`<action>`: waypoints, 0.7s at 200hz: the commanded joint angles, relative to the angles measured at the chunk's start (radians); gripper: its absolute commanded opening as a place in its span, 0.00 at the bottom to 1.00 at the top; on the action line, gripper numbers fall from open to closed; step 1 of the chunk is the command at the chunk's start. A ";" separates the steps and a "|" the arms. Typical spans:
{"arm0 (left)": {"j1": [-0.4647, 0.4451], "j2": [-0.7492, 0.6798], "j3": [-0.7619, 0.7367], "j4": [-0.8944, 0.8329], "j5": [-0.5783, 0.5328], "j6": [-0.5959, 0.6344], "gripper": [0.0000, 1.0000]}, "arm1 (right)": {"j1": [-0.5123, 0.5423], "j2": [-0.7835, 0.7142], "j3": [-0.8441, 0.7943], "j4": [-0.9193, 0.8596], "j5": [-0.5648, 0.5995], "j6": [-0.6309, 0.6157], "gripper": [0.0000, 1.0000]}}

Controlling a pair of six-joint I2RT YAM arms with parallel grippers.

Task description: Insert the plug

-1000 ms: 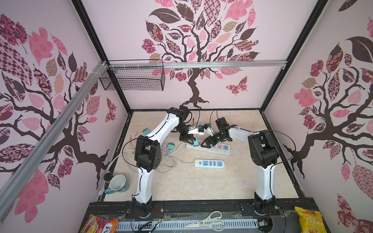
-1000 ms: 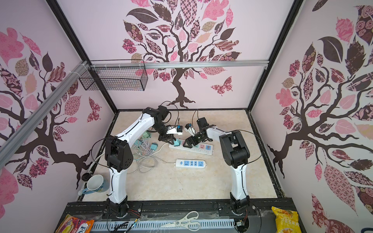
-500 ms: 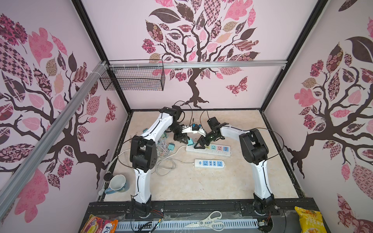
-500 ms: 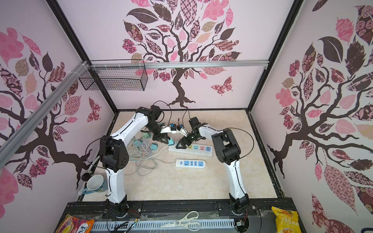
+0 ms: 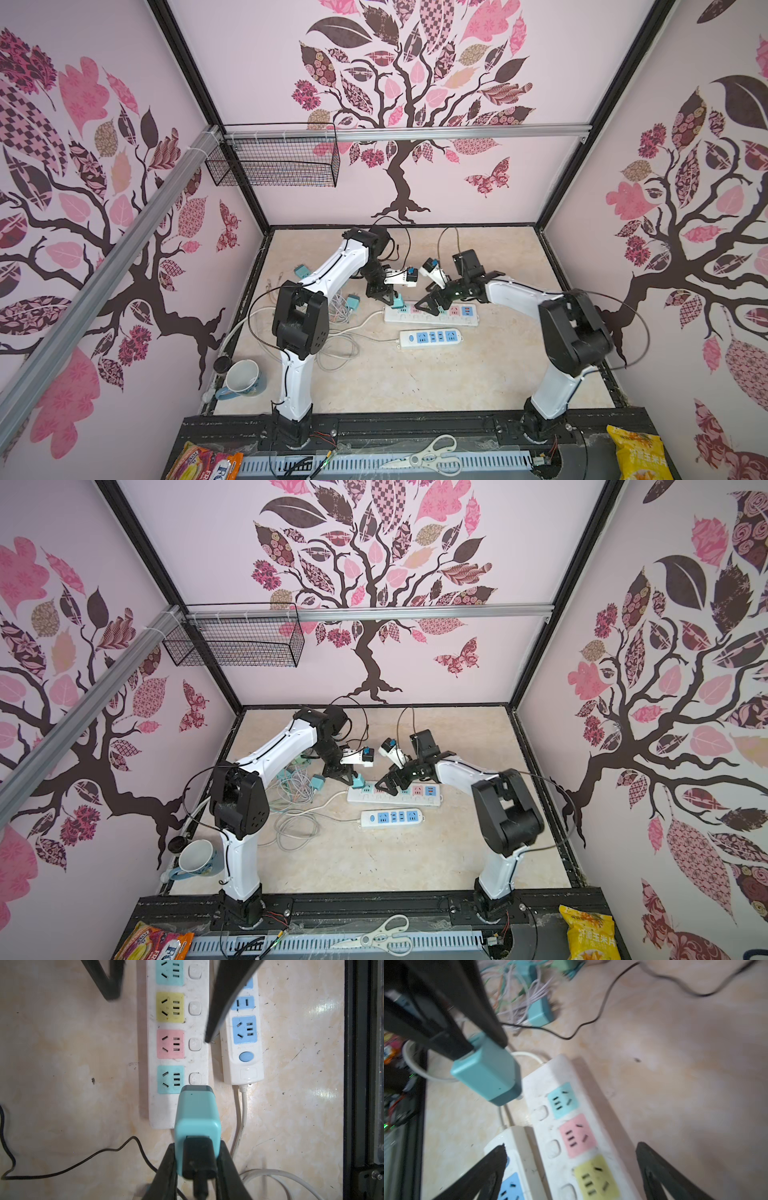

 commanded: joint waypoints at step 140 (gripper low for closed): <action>-0.071 0.093 0.025 0.031 -0.124 -0.028 0.00 | -0.031 -0.496 -0.357 0.185 0.773 0.678 1.00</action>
